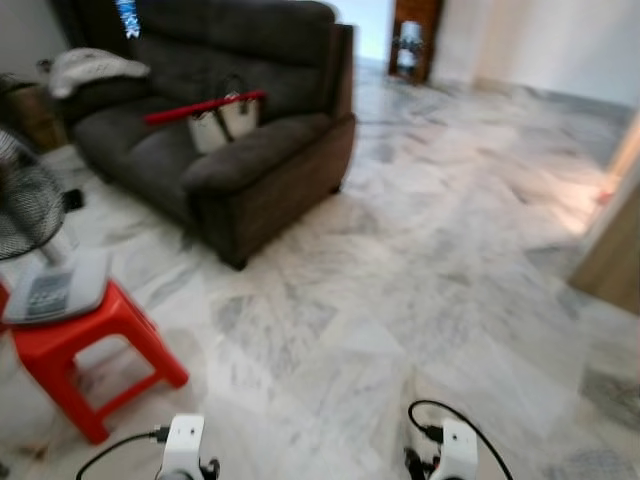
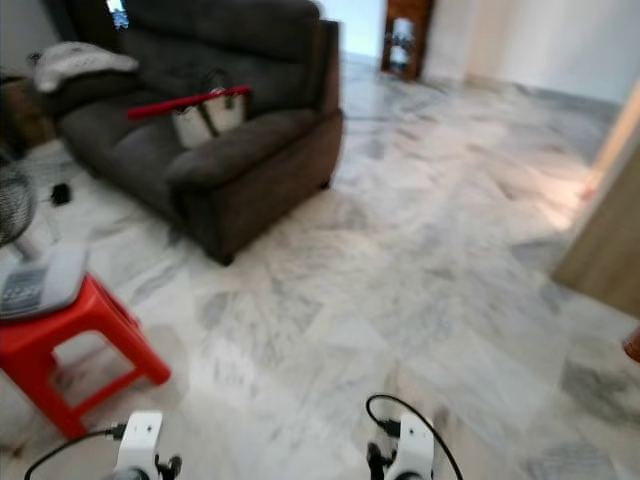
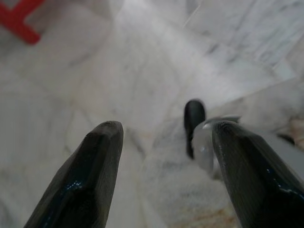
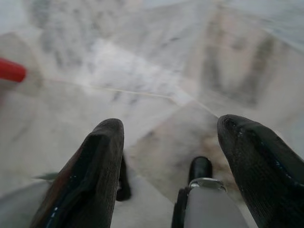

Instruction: Picking trash to rubbish bin

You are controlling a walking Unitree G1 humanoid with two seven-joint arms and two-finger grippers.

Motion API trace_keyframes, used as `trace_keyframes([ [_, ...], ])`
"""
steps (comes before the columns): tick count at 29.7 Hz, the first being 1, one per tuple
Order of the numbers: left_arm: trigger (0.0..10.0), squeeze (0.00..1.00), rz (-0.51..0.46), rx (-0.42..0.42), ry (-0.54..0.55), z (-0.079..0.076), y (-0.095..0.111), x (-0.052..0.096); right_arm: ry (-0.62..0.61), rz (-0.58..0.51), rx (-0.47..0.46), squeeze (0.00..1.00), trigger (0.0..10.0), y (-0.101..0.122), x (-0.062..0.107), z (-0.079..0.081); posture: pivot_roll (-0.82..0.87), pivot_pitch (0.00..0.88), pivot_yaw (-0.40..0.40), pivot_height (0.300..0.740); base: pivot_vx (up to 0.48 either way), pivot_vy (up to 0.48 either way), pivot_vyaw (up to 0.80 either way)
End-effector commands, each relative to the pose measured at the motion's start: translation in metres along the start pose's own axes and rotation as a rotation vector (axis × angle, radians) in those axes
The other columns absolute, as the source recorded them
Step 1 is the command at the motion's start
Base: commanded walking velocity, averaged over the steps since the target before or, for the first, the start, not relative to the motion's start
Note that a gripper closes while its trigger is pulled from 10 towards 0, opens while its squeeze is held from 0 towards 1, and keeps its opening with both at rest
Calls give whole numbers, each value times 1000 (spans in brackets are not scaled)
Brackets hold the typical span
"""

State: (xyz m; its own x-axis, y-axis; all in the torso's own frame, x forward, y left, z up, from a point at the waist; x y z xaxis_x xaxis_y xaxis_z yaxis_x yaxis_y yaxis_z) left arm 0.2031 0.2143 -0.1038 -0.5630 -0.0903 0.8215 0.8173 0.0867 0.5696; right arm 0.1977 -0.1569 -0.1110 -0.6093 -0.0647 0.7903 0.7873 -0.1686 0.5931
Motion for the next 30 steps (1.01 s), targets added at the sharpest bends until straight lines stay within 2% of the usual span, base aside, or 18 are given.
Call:
trace_keyframes([
  [1, 10000, 0, 1, -21, -8, -3, 1, 0, -3, 11, 11, 0, 10000, -4, 1, -2, -49, 0, 27, 740, 0, 0, 800],
  [30, 10000, 0, 0, -25, -9, -2, 3, -1, 6, 16, 5, 0, 10000, -8, 2, 1, -47, 0, 32, 740, 0, 0, 800],
])
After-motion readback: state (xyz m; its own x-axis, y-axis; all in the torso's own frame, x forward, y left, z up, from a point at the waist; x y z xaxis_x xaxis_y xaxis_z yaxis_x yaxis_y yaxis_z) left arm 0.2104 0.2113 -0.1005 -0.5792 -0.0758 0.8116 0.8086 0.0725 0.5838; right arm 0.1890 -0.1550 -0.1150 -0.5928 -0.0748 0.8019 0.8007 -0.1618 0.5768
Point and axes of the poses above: a point about 5 cm out from each wrist's last joint towards the gripper, its own x axis pointing back from the gripper into the wrist, its own y axis along the axis of the wrist's last joint, z = x × y, the point moved 3 cm from there along -x, pointing out of the wrist towards the gripper, and after that the axes turned 6 degrees about x, right-handed, at the moved point
